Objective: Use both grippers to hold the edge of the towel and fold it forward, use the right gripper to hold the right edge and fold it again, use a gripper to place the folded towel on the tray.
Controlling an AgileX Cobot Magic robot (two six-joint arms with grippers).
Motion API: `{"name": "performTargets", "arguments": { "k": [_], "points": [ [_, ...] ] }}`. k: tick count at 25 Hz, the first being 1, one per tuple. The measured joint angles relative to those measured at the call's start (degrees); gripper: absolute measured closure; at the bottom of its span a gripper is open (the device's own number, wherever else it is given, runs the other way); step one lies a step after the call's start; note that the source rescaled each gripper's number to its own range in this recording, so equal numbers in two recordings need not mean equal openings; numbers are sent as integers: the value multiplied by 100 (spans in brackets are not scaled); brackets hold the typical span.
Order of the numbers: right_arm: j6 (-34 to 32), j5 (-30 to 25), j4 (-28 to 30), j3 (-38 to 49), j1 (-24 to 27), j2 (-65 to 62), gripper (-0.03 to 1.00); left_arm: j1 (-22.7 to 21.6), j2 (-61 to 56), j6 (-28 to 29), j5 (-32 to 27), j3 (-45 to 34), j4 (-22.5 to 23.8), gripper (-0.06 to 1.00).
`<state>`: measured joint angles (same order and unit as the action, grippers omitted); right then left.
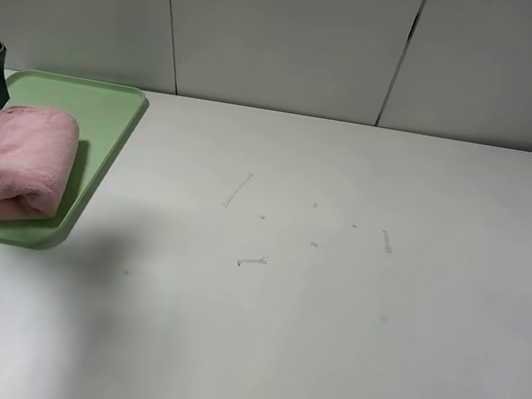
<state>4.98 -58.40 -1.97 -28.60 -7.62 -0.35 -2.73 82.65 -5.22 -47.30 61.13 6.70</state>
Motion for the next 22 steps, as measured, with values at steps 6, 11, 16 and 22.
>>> {"name": "performTargets", "arguments": {
  "k": [6, 11, 16, 22],
  "points": [
    [0, 0, 0, 0, 0, 0, -3, 544, -618, 113, -537, -20, -70, -5],
    [0, 0, 0, 0, 0, 0, -3, 757, -1331, 124, -644, -502, -194, -5],
    [0, 0, 0, 0, 0, 0, -3, 770, -2183, 126, -632, -1168, -388, -5],
    [0, 0, 0, 0, 0, 0, -3, 770, -3375, 131, -801, -1647, -572, -5]
  ]
}}
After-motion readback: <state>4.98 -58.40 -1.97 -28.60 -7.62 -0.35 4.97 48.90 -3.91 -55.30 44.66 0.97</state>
